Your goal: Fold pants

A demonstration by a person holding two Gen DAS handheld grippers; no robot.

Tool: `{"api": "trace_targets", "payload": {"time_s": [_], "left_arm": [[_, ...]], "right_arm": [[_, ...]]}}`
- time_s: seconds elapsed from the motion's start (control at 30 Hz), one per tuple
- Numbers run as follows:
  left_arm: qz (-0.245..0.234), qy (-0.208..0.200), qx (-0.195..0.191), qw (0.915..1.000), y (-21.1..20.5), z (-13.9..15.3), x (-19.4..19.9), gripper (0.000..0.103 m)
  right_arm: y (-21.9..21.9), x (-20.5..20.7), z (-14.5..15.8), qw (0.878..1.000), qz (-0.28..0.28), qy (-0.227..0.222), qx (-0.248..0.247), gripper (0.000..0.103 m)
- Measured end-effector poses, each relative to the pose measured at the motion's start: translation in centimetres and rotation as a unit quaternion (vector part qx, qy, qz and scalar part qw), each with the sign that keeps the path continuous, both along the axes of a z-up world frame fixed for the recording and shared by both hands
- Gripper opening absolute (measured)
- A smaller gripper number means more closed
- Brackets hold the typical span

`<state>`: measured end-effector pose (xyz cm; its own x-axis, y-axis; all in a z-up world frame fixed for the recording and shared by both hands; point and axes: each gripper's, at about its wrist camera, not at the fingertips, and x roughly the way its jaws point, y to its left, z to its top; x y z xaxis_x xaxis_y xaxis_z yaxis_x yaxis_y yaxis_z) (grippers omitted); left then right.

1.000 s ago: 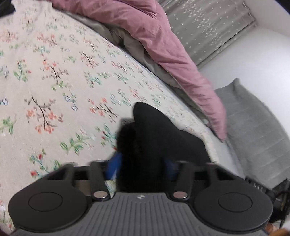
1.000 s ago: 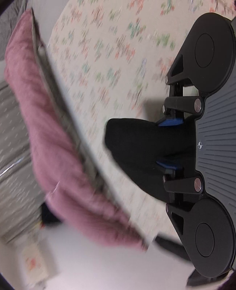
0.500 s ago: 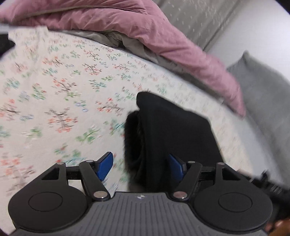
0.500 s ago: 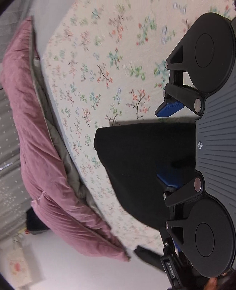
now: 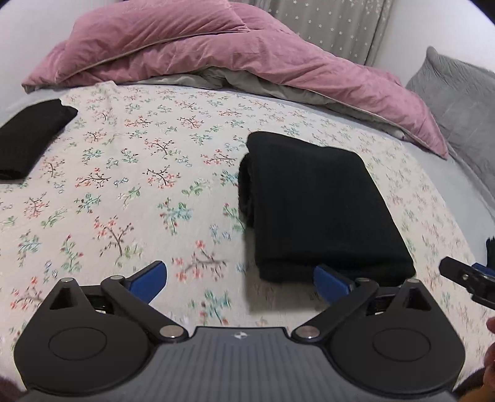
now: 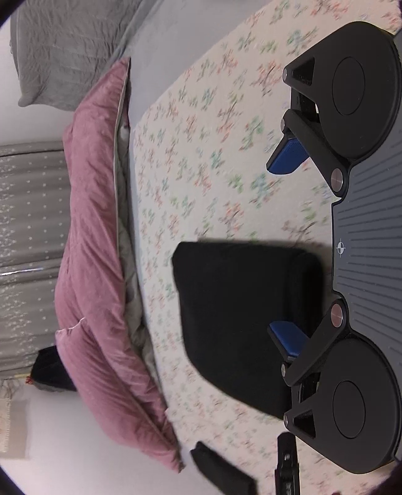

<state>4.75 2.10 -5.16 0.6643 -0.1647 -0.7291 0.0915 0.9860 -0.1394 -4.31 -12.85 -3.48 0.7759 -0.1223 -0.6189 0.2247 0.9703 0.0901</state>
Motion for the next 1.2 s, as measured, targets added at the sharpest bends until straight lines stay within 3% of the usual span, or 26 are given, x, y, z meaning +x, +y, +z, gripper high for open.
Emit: {"api": "trace_targets", "payload": {"time_s": [0.13,0.23,0.3,0.4,0.53,0.63,0.83,1.2], "left_arm": [[0.007,-0.005,0.028,0.9996,-1.3,-0.6,-1.2,0.103],[0.024,0.019,0.061,0.9976,-2.3,-1.8,-0.9,0.103],[0.02,0.012,0.054,0.9983,-2.5,-2.6,-1.1,0.103],[0.02,-0.005,0.059,0.998,-2.9,-3.4,-1.3,0.103],[0.02,-0.009,0.105,0.9942,-3.5,-4.3,-1.3,0.103],[0.012,0.007,0.094,0.9955,-3.3,-4.6,-1.3,0.103],[0.021,-0.002,0.076,0.9969,-2.8,-4.0,-1.8,0.103],[0.013,-0.007,0.083,0.9964,-3.1,-4.1,-1.8,0.103]], "right_arm": [[0.3,-1.5,-1.0,1.0,-0.018,-0.002,0.001,0.103],[0.7,-1.8,-1.9,0.999,-0.026,0.007,-0.016,0.103],[1.1,-1.8,-2.5,0.999,-0.031,0.013,-0.035,0.103],[0.7,-1.6,-2.9,0.999,-0.033,0.013,-0.01,0.103],[0.6,-0.9,-3.8,0.999,-0.043,0.032,-0.004,0.103],[1.2,-0.5,-4.2,0.998,-0.041,0.04,-0.025,0.103],[2.7,-1.0,-4.0,0.998,-0.018,0.021,-0.06,0.103],[3.4,-0.6,-4.3,0.997,-0.012,0.026,-0.078,0.103]]}}
